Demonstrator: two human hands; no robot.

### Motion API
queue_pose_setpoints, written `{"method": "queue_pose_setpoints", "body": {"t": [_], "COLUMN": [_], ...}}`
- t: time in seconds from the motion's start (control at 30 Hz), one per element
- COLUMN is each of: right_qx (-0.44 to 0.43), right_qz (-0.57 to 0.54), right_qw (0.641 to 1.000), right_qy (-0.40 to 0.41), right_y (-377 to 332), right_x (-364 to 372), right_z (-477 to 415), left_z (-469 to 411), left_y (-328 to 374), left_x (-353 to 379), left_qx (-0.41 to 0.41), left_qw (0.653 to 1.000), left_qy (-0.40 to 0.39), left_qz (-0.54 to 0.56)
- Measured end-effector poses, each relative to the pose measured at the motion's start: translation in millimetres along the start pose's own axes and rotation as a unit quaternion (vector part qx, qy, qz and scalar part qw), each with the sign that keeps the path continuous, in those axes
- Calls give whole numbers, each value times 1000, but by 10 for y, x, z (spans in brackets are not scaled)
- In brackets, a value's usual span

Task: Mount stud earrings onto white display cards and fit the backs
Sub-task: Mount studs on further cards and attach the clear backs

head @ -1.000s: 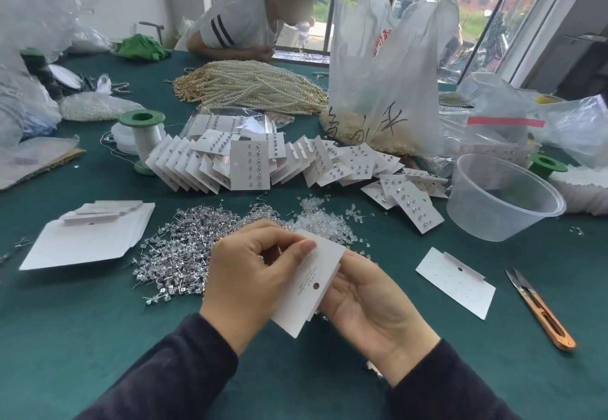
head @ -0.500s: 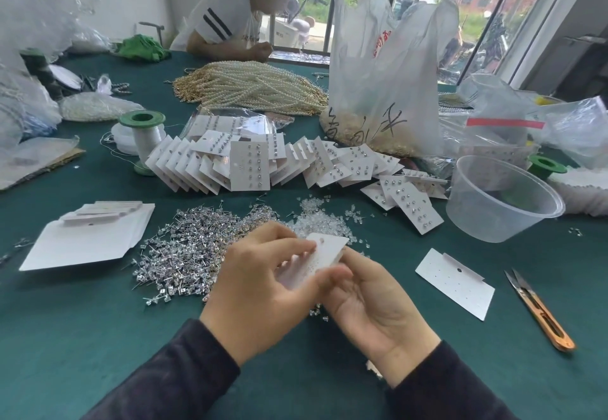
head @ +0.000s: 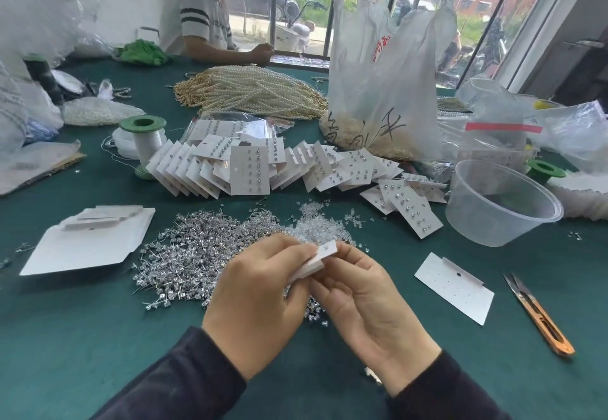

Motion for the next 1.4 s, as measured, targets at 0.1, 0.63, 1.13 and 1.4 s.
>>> {"method": "queue_pose_setpoints", "body": {"t": [0.1,0.63,1.13,1.4], "right_qx": [-9,-100,-250,-275], "right_qz": [11,96,736,664], "right_qw": [1000,990,611,674], "right_qy": [3,-11,149,172], "right_y": [-12,-9,50,-45], "right_x": [2,4,-211,-188], "right_z": [7,24,-203,-140], "left_z": [0,-67,-41,-30], "left_y": [9,-12,-390,-382], "left_x": [-2,-79,-74,-34], "left_qx": [0,40,-421,-416], "left_qw": [999,999,789,810], "left_qy": [-14,35,166,150], "left_qz": [-33,-8,415,384]}}
Point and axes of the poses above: each hand's wrist, its own z-axis away from the middle knuckle, its own x-axis out of the palm, y = z × x, the point moved 2 cm from there along -z, towards the middle knuckle, and after that the axes turned 14 degrees about z, right-handed, at the moved point
